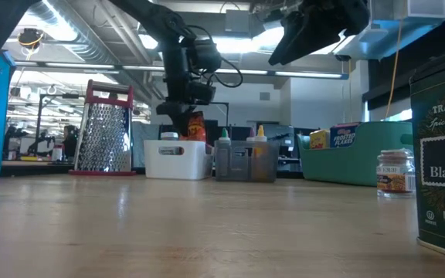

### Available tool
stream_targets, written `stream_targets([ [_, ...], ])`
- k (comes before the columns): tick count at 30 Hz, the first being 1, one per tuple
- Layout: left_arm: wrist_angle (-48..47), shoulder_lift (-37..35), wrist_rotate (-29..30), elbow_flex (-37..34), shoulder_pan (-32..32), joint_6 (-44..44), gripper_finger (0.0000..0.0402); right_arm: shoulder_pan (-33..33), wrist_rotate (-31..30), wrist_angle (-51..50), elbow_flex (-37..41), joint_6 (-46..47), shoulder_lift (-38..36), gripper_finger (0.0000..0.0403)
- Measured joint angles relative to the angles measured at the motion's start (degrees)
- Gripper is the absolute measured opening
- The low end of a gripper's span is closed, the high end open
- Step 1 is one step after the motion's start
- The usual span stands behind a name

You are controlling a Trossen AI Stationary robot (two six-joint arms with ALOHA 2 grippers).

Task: Pick & Place Kitchen Items
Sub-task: Put the orange seasoning pack into the white bin

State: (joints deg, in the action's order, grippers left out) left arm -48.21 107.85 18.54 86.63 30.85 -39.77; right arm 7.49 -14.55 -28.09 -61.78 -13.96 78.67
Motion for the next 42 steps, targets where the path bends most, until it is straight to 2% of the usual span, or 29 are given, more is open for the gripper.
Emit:
stream_targets([
  [12, 0.1, 0.0, 2.3, 0.0, 0.0, -3.3, 0.0002, 0.0, 0.4, 0.0, 0.0, 0.0, 0.0, 0.0270],
  [20, 0.2, 0.0, -2.9, 0.0, 0.0, -3.6, 0.0002, 0.0, 1.7, 0.0, 0.0, 0.0, 0.0, 0.0270],
  [29, 0.2, 0.3, -3.2, 0.0, 0.0, -2.5, 0.0002, 0.0, 1.7, 0.0, 0.0, 0.0, 0.0, 0.0270],
  [36, 0.1, 4.3, 1.7, 0.0, 0.2, -0.9, 0.0002, 0.0, 1.7, 0.0, 0.0, 0.0, 0.0, 0.0270],
  [42, 0.4, 4.9, 1.9, 0.0, -0.1, -1.0, 0.0007, 0.0, 1.7, -0.2, 0.0, 0.0, 0.0, 0.0270],
])
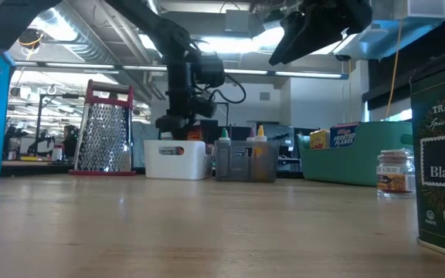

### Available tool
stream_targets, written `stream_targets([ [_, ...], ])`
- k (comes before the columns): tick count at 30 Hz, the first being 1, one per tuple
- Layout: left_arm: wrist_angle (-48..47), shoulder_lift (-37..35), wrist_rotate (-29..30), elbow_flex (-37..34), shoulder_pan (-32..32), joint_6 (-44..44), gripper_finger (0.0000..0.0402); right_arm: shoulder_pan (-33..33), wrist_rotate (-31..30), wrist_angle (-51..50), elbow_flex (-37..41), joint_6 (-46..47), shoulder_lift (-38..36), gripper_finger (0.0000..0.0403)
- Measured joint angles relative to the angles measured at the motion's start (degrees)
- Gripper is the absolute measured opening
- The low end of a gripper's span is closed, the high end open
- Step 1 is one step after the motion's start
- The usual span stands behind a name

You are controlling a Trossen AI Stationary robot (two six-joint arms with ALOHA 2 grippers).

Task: Pick & Place Kitchen Items
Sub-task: Put the orange seasoning pack into the white bin

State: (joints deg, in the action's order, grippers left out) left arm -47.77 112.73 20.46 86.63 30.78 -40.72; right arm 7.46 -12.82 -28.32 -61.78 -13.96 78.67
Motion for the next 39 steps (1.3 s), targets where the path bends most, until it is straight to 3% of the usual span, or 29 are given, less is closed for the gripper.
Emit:
stream_targets([
  [14, 0.0, -0.1, -2.2, 0.0, -0.7, 5.2, 0.0108, 0.0, 0.0, -0.2, 0.0, 0.0, 0.0, 0.0270],
  [20, 0.0, -0.1, -1.9, 0.0, -1.9, 3.8, 0.0132, 0.0, 0.0, -0.2, 0.0, 0.0, 0.0, 0.0270],
  [34, -0.3, -0.1, 18.6, 0.0, -5.8, -0.7, 0.0139, 0.0, 0.0, -0.9, 0.0, 0.0, 0.0, 0.0270],
  [39, -0.4, -0.5, 21.6, 0.0, -8.2, -0.3, 0.0139, 0.0, 0.0, -0.7, 0.0, 0.9, 0.0, 0.0270],
])
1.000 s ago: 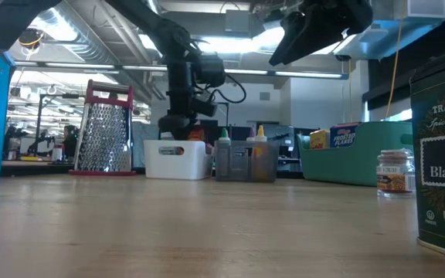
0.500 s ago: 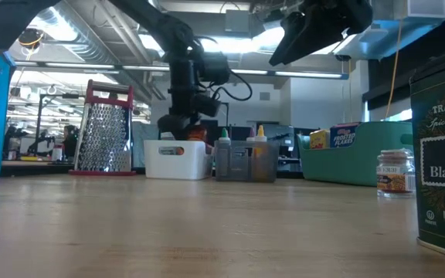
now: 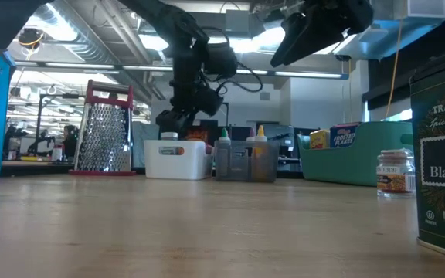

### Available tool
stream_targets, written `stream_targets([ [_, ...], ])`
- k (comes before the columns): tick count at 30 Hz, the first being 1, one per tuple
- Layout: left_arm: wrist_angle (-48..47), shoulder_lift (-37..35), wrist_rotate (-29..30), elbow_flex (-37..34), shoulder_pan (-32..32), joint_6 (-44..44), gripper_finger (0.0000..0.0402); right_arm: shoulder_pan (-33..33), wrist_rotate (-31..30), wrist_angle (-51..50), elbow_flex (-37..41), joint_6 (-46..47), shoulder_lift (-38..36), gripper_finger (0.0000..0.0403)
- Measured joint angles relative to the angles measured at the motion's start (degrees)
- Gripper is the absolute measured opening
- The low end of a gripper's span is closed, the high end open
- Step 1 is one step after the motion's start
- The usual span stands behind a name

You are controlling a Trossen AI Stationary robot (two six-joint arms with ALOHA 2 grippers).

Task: Pick & Place Kitchen Items
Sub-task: Put the orange seasoning pack into the white bin, then put the red food coloring bottle into the black bin

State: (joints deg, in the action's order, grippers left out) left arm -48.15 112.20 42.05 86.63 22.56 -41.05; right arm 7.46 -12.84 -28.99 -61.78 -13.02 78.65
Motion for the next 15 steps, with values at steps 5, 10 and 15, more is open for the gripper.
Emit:
stream_targets([
  [5, -0.3, -2.6, 0.0, 1.2, -3.2, 1.8, 0.0139, 0.0, 0.0, 0.0, 0.0, 0.2, 0.0, 0.0270],
  [10, -1.6, -8.0, -0.1, 1.5, -6.6, 5.9, 0.0139, 0.0, 0.0, 0.0, 0.0, 0.2, 0.0, 0.0270],
  [15, -7.9, -15.1, -1.8, 1.5, -9.8, 15.6, 0.0139, 0.2, 0.2, -0.6, 0.0, 1.1, 0.0, 0.0270],
])
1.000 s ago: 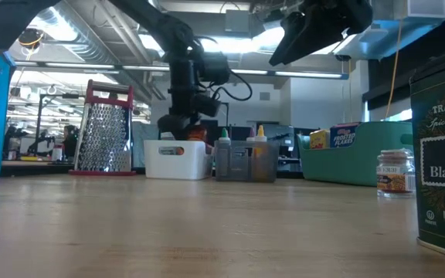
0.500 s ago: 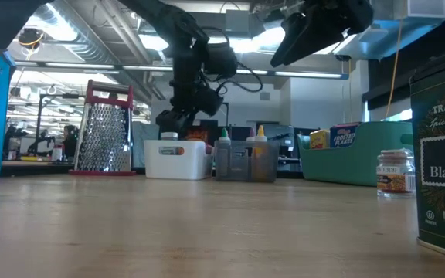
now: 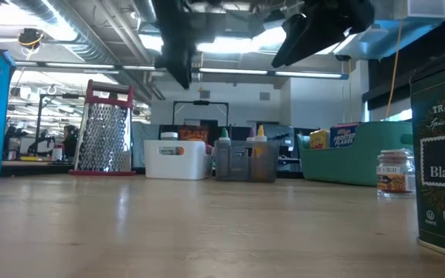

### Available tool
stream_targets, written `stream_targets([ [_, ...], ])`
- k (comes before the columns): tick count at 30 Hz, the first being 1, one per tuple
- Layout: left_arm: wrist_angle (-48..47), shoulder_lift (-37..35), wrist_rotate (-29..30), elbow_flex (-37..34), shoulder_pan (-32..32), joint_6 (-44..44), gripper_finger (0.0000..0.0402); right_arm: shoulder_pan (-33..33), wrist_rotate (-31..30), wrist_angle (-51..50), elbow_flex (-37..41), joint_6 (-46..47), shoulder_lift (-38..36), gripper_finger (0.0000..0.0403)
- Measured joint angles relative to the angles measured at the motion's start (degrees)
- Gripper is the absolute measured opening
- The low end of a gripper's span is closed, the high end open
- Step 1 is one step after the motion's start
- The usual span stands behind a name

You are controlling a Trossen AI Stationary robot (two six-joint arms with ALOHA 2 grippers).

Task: Pick & Place Kitchen Items
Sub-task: Put the red food coloring bottle into the black bin

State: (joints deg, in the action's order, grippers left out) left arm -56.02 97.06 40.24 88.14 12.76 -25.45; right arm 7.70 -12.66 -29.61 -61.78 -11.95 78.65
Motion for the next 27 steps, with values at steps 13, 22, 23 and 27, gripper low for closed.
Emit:
stream_targets([
  [13, -7.0, -19.5, -22.0, -3.8, -8.4, 28.1, 0.0139, 5.9, 8.7, 3.5, 0.0, -13.4, 0.0, 0.0270],
  [22, -5.2, -27.9, -21.1, -16.1, -17.7, 41.6, 0.0139, 10.4, 11.0, -5.1, 0.0, -25.8, 0.0, 0.0270],
  [23, -4.9, -28.5, -20.4, -17.4, -18.9, 43.3, 0.0139, 10.6, 11.8, -6.5, 0.0, -28.0, 0.0, 0.0270],
  [27, -4.8, -30.0, -16.5, -20.5, -23.6, 49.1, 0.0139, 11.5, 12.8, -7.5, 0.0, -33.0, 0.0, 0.0270],
])
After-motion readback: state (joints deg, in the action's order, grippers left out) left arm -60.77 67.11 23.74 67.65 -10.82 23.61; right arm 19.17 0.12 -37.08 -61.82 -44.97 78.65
